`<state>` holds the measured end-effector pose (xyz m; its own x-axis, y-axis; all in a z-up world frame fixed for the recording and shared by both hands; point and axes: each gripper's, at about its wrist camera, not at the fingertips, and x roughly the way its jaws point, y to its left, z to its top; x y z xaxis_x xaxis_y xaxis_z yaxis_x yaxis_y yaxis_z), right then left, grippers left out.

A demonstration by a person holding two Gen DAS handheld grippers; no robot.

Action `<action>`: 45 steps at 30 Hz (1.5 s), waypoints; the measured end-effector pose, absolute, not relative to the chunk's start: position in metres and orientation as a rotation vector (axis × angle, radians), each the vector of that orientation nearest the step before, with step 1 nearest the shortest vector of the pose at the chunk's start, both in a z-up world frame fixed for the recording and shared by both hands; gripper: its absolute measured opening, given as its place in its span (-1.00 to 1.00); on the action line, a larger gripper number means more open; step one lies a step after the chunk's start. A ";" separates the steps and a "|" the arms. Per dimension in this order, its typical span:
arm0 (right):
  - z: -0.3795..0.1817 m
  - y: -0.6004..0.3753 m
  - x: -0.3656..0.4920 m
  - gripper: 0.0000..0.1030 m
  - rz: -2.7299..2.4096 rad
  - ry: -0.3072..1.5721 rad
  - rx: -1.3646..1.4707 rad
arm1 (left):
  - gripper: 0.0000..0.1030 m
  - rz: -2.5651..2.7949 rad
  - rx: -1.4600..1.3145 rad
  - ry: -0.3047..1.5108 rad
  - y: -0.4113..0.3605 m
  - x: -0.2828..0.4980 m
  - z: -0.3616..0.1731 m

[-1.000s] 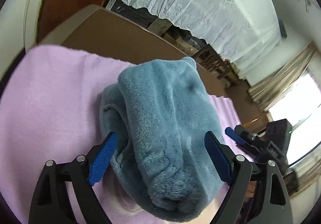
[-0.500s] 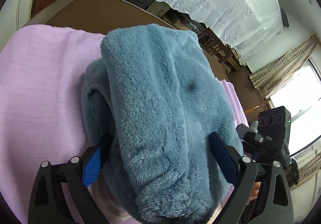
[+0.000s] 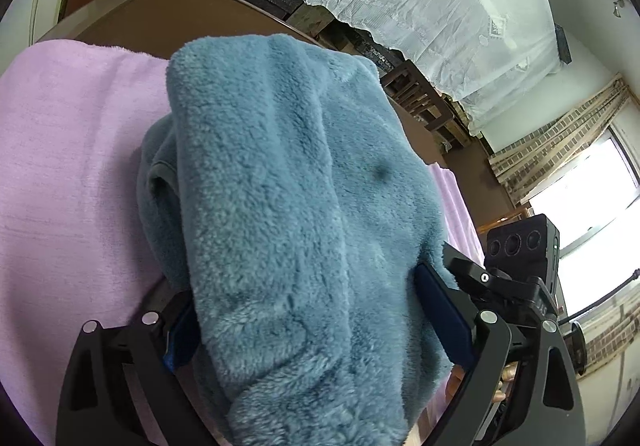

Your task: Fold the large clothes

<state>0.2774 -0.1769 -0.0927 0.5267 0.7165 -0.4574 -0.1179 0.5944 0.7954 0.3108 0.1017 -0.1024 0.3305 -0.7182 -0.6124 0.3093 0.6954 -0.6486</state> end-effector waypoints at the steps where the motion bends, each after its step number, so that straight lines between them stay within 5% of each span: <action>1: -0.093 -0.178 0.277 0.32 0.570 0.878 0.794 | 0.82 -0.706 -0.451 1.024 0.100 0.309 -0.101; 8: -0.086 -0.180 0.274 0.13 0.599 0.863 0.812 | 0.69 -0.741 -0.456 0.982 0.100 0.299 -0.085; 30: -0.010 -0.218 0.182 0.12 0.716 0.702 0.792 | 0.66 -0.786 -0.344 0.755 0.069 0.182 0.004; 45: -0.006 -0.276 0.072 0.12 0.682 0.603 0.818 | 0.66 -0.862 -0.293 0.727 0.018 0.107 0.018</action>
<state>0.0721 -0.2763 -0.0056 0.6350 0.7412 -0.2177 -0.3063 0.5002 0.8099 0.1067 0.0178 0.0175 0.4329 -0.7747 -0.4609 0.5849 0.6305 -0.5103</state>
